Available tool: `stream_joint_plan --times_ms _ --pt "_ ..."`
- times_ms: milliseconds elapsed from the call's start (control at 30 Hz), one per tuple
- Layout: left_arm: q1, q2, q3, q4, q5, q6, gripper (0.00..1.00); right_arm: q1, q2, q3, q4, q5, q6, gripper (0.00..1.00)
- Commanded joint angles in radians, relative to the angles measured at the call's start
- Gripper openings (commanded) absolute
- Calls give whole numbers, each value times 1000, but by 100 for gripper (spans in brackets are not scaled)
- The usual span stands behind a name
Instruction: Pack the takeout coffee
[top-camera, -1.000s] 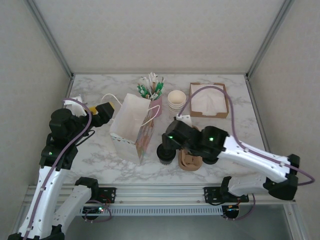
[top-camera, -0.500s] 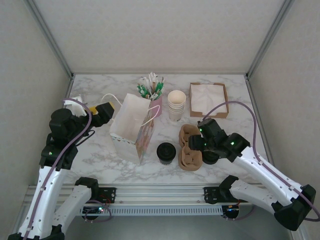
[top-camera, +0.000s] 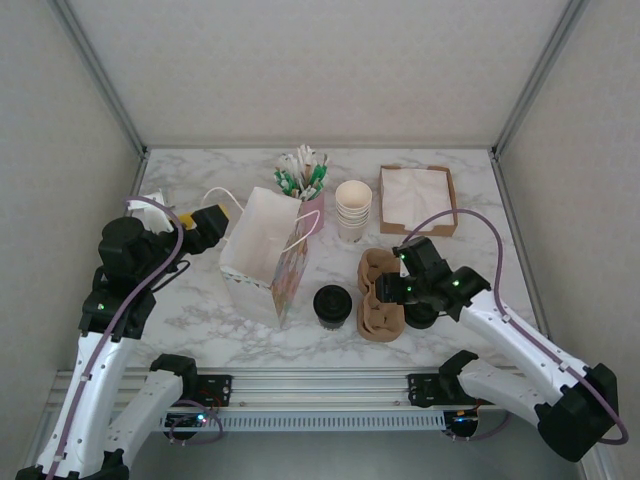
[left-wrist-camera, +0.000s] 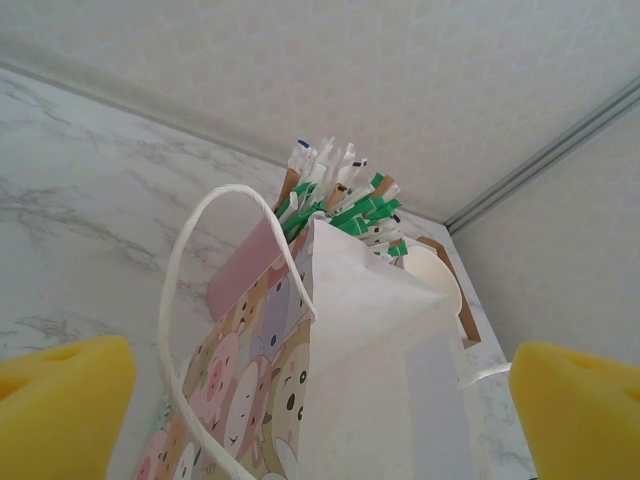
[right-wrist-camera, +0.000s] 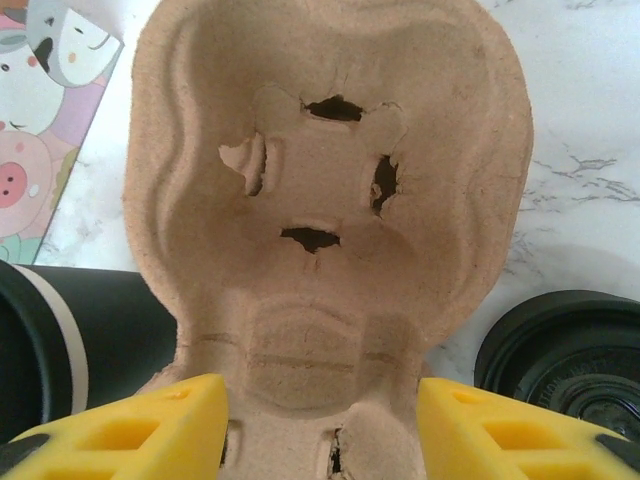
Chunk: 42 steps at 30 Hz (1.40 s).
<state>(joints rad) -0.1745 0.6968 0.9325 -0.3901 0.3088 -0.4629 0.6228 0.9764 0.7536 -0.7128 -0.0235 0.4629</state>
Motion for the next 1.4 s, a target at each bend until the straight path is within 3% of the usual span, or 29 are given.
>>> stream_joint_plan --times_ms 0,767,1367 --pt "12 4 5 -8 21 15 96 -11 20 -20 44 -38 -16 52" --pt "11 15 5 -10 21 15 96 -14 94 -40 93 -70 -32 55" --pt "10 17 6 -12 17 15 96 -13 81 -34 86 -96 -23 41"
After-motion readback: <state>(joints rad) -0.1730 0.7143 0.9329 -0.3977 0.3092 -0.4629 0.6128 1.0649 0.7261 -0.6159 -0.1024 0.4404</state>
